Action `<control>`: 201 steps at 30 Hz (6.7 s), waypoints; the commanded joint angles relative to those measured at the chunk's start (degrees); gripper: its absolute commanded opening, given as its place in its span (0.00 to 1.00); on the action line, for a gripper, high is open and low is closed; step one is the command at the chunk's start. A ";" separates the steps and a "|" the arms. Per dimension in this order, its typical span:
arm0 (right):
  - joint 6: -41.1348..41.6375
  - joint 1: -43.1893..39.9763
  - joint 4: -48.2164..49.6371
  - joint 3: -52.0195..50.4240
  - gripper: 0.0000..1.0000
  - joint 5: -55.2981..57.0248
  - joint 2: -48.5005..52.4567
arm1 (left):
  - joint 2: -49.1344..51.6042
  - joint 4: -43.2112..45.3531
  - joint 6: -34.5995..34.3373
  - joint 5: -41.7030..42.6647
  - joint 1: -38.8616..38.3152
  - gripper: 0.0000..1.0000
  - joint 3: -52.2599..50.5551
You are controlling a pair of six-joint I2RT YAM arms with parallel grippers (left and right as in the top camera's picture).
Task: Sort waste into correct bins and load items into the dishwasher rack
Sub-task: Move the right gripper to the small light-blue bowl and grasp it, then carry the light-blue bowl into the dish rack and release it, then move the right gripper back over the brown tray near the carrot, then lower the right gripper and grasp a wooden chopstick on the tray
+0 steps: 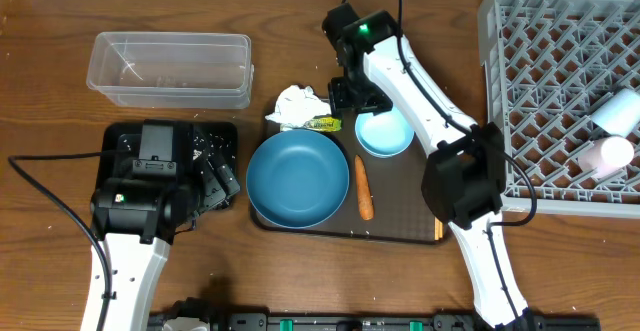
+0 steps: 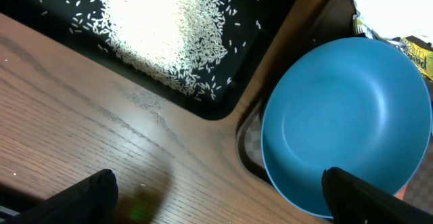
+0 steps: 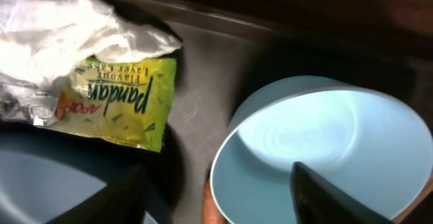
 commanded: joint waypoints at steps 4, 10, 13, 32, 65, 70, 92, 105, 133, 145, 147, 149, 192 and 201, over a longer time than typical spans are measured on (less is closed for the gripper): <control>6.14 0.46 3.56 -4.13 0.61 1.86 0.57 | -0.02 -0.04 -0.50 -0.04 0.24 0.99 0.72; 7.67 0.48 8.90 -11.50 0.59 1.75 0.57 | -0.02 -0.04 -0.50 -0.04 0.24 0.99 0.72; 7.63 0.46 9.84 -13.18 0.51 1.86 0.57 | -0.02 -0.04 -0.50 -0.04 0.24 0.99 0.72; 0.15 -2.38 9.27 -8.76 0.01 -3.02 -11.82 | -0.02 -0.04 -0.50 -0.04 0.24 0.99 0.72; -23.89 -54.36 49.22 -8.83 0.01 -62.27 -6.14 | -0.02 -0.04 -0.48 -0.04 0.24 0.99 0.72; -17.86 -54.58 56.83 -8.83 0.03 -65.90 -0.76 | -0.02 -0.04 -0.50 -0.04 0.24 0.99 0.72; -15.32 -62.14 41.86 -8.79 0.12 -56.54 1.09 | -0.02 -0.04 -0.50 -0.04 0.24 0.99 0.72; -12.52 -63.25 29.38 -8.76 0.25 -30.93 -8.85 | -0.02 -0.04 -0.50 -0.04 0.24 0.99 0.72; -1.38 -34.03 1.55 -9.68 0.55 -20.37 -42.05 | -0.02 -0.04 -0.50 -0.04 0.24 0.99 0.72; 5.99 -7.08 5.97 -31.76 0.99 1.07 -41.55 | -0.02 -0.04 -0.48 -0.04 0.24 0.99 0.72; 7.30 -5.73 7.85 -35.78 0.99 3.96 -41.55 | -0.02 -0.04 -0.50 -0.04 0.24 0.99 0.72; 9.86 -5.88 8.63 -39.26 0.99 6.12 -41.55 | -0.02 -0.04 -0.50 -0.04 0.24 0.99 0.72; 4.59 -10.95 37.68 -70.23 0.86 2.86 -36.94 | -0.02 -0.04 -0.50 -0.04 0.24 0.99 0.72; 4.59 -10.95 38.12 -70.42 0.85 2.21 -36.28 | -0.02 -0.04 -0.50 -0.04 0.24 0.99 0.72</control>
